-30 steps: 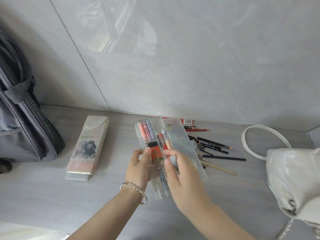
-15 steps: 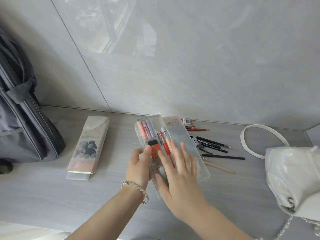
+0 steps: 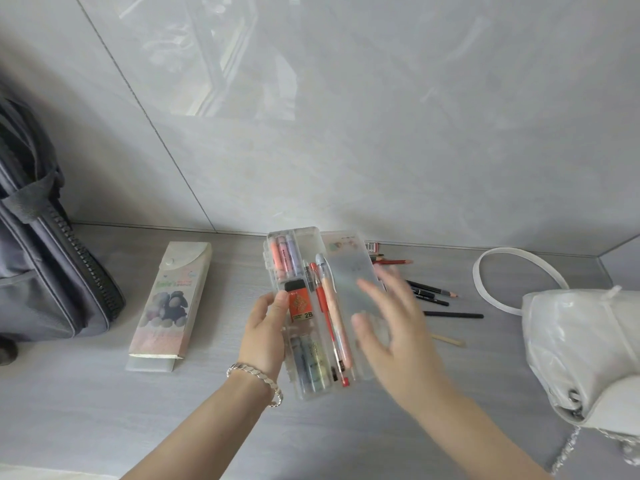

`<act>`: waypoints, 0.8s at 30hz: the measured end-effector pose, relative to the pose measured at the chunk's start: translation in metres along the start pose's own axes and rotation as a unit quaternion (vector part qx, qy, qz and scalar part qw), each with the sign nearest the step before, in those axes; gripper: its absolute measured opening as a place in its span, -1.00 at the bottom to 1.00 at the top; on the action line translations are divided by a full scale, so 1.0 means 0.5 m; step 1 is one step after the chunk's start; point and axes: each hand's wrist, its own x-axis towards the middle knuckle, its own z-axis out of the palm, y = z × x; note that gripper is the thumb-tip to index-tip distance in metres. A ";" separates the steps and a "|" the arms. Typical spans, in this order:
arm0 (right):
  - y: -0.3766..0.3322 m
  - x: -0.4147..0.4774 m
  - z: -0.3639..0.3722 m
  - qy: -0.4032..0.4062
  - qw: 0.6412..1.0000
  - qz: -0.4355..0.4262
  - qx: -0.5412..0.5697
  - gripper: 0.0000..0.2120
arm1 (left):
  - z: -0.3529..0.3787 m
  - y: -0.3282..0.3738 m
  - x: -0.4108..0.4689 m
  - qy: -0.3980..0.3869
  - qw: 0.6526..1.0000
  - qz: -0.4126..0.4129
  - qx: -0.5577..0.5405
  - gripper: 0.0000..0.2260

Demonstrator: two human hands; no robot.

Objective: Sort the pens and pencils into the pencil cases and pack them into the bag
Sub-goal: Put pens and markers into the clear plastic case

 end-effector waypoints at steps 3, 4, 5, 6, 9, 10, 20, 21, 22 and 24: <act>0.043 0.039 -0.034 0.025 0.947 0.275 0.165 -0.63 | -0.005 0.002 -0.001 -0.016 1.000 0.003 -0.007 -0.75; 0.058 0.043 -0.040 -0.023 0.903 0.346 0.253 -0.59 | -0.007 0.001 -0.002 -0.023 1.000 -0.002 -0.012 -0.72; 0.069 0.044 -0.042 -0.066 0.855 0.391 0.334 -0.54 | -0.007 -0.002 -0.002 -0.028 0.999 -0.012 -0.016 -0.68; 0.071 0.042 -0.048 -0.088 0.816 0.414 0.393 -0.50 | -0.005 -0.003 -0.003 -0.031 0.999 -0.024 -0.016 -0.66; 0.050 0.023 -0.056 -0.105 0.794 0.399 0.447 -0.55 | -0.006 -0.012 0.002 -0.033 0.999 -0.013 -0.003 -0.68; 0.042 0.016 -0.052 -0.110 0.804 0.371 0.451 -0.57 | -0.003 -0.012 0.002 -0.034 0.999 -0.010 0.002 -0.71; -0.022 -0.032 0.047 -0.165 0.956 0.144 0.195 -0.31 | 0.021 -0.003 -0.031 -0.113 0.993 -0.028 -0.002 -0.48; -0.022 -0.035 0.050 -0.152 0.955 0.152 0.204 -0.21 | 0.019 -0.007 -0.029 -0.091 0.996 -0.014 0.018 -0.51; -0.020 -0.038 0.054 -0.142 0.952 0.166 0.212 -0.12 | 0.017 -0.011 -0.028 -0.067 0.997 -0.001 0.037 -0.60; -0.017 -0.040 0.055 -0.121 0.945 0.206 0.225 -0.02 | 0.015 -0.017 -0.029 -0.043 0.997 0.011 0.056 -0.74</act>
